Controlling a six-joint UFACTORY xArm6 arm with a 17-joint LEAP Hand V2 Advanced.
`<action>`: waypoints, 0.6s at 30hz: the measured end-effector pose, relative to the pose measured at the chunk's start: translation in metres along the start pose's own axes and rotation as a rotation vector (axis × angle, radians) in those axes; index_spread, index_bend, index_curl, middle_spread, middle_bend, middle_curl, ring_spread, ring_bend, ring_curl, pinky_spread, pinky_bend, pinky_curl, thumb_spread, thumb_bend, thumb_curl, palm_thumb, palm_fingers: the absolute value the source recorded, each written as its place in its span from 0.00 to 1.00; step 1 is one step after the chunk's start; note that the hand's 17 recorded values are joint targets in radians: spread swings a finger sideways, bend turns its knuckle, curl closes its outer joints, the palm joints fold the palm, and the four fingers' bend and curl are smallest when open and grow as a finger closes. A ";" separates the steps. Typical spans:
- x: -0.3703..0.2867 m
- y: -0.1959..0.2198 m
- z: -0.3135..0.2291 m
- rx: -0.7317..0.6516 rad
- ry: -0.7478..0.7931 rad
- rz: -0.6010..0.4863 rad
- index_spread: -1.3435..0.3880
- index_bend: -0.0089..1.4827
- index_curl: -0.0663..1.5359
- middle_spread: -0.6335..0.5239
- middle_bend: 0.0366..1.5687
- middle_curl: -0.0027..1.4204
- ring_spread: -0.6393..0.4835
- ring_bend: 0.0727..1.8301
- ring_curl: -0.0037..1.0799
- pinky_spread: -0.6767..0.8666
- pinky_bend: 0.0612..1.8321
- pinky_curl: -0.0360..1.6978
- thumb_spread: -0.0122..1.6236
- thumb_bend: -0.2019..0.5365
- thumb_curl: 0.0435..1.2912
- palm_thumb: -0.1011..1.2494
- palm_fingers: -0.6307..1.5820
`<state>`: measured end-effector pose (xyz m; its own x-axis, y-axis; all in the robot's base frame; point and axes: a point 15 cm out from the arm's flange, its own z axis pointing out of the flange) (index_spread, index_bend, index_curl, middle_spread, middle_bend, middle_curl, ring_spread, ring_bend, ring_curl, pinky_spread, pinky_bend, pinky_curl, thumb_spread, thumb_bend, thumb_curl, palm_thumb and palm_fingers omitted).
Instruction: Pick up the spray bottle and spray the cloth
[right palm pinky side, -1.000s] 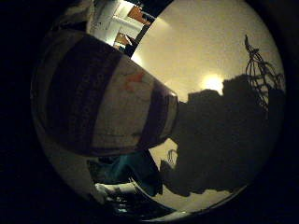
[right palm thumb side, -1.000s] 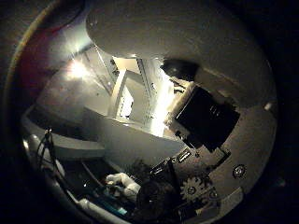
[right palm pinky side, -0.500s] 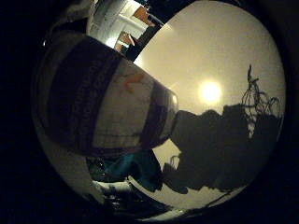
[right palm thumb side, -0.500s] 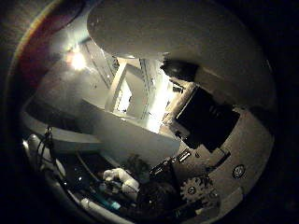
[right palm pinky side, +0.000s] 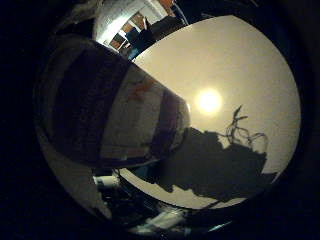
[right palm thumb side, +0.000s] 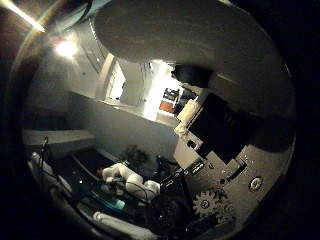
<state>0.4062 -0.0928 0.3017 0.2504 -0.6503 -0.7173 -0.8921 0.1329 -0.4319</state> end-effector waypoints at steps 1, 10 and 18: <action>-0.004 -0.001 0.001 -0.017 0.024 -0.015 0.67 0.81 0.54 0.43 0.85 0.59 0.37 0.72 0.76 0.29 0.55 0.76 0.67 0.26 0.30 0.87 0.79; -0.035 -0.006 0.011 -0.232 0.292 -0.179 0.67 0.82 0.53 0.43 0.86 0.58 0.37 0.72 0.76 0.29 0.55 0.77 0.67 0.25 0.29 0.87 0.79; -0.061 -0.010 0.030 -0.459 0.528 -0.271 0.68 0.82 0.52 0.43 0.86 0.57 0.37 0.71 0.77 0.29 0.56 0.76 0.67 0.25 0.30 0.86 0.79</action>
<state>0.4112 -0.0320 0.3334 0.3728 -0.9036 -0.2108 -0.9212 -0.3331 -0.2012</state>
